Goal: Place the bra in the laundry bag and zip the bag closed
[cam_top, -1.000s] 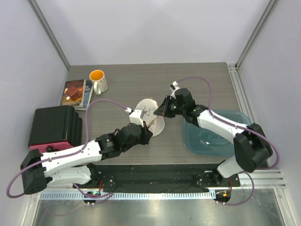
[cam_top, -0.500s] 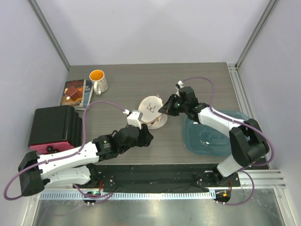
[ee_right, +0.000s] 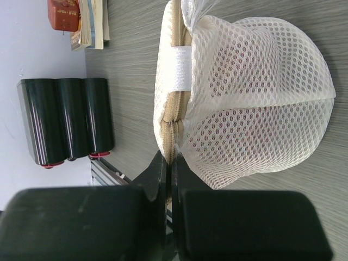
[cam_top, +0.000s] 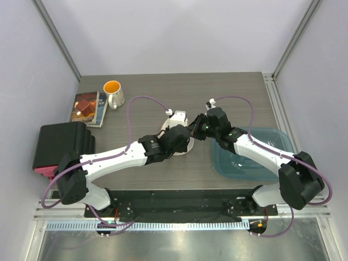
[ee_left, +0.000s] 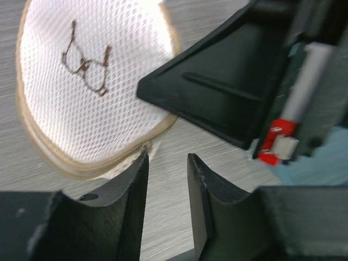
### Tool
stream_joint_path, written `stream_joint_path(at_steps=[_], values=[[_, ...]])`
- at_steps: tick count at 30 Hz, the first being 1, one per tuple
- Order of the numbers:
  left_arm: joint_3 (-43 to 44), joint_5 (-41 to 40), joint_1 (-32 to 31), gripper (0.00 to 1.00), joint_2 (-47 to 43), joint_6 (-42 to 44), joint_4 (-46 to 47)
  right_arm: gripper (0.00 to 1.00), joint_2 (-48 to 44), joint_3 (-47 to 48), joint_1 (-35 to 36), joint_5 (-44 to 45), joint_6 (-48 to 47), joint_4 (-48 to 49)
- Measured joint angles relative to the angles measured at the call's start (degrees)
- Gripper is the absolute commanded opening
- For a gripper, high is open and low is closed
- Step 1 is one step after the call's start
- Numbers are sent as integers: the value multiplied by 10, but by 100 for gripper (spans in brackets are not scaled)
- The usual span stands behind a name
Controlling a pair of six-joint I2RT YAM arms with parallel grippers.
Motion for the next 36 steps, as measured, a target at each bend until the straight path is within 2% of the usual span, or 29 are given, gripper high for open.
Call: stream_joint_path(at_steps=[15,18,19,22,29,36], values=[[1,-47,0,33,10,-1,-48,1,-2,-5,9,14,13,1],[4,-54,0,29,16,0,-48,1,-2,-5,12,14,14,2],[7,-56,0,17,21,2,-49,1,-2,-5,14,14,14,2],[16,-64,0,0,33,7,-50,1,-2,-5,17,15,14,3],[17,-84,0,0,30,16,-61,1,-2,-5,19,19,4,3],[-49,-55,-1,0,-66,18,-35,1,14,26,19,-14,-33,-4]])
